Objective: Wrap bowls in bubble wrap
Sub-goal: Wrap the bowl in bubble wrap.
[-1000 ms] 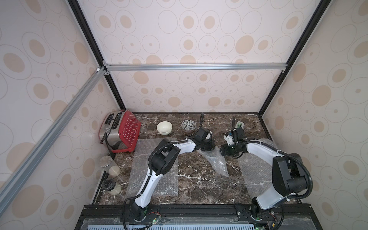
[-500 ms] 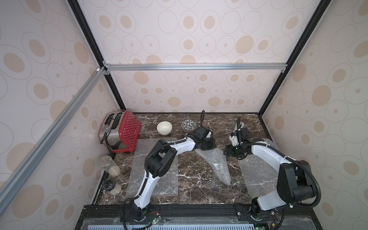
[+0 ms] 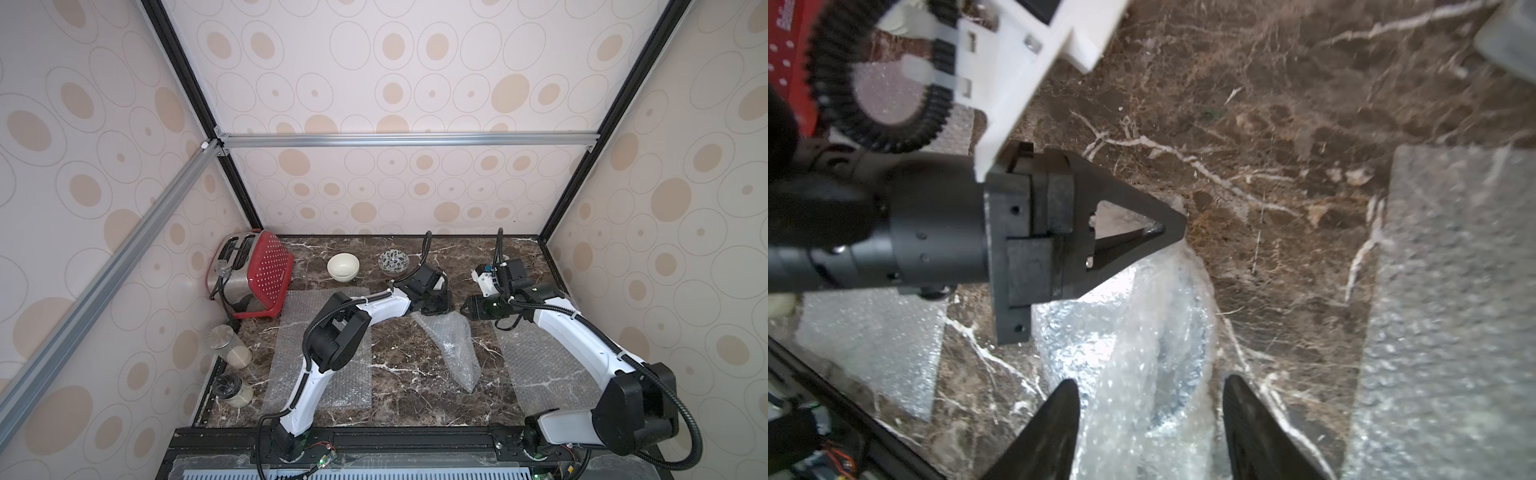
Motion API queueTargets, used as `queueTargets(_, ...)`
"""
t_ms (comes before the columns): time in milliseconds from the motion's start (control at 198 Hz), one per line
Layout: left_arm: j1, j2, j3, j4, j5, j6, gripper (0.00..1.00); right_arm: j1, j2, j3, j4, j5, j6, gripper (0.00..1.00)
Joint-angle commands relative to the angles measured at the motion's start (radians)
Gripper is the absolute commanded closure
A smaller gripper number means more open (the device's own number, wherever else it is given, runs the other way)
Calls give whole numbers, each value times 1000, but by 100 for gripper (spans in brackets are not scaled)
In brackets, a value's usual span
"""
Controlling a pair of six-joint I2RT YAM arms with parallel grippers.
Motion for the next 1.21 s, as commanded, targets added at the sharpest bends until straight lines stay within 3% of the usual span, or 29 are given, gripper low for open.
queueTargets(0, -9, -19, 25, -35, -16, 19, 100, 23, 55, -7, -7, -29, -4, 52)
queueTargets(263, -9, -36, 16, -36, -22, 20, 100, 114, 150, 1, 45, 32, 27, 59)
queueTargets(491, -9, -63, 22, -67, -31, 39, 94, 116, 205, 7, -6, 220, 42, 62)
queueTargets(708, -9, -115, 45, -130, -46, 74, 71, 117, 205, -9, 18, 183, 55, 65)
queueTargets(794, -8, -147, 62, -182, -67, 103, 55, 117, 201, -9, 18, 188, 56, 65)
queueTargets(875, 1, -193, 61, -247, -112, 134, 49, 117, 202, -3, 9, 191, 56, 66)
queueTargets(1062, 8, -373, -106, -260, -192, 135, 48, 117, 178, -18, 25, 181, 72, 66)
queueTargets(1209, -14, -514, -358, -185, -206, 21, 40, 117, 163, -17, 26, 177, 79, 67)
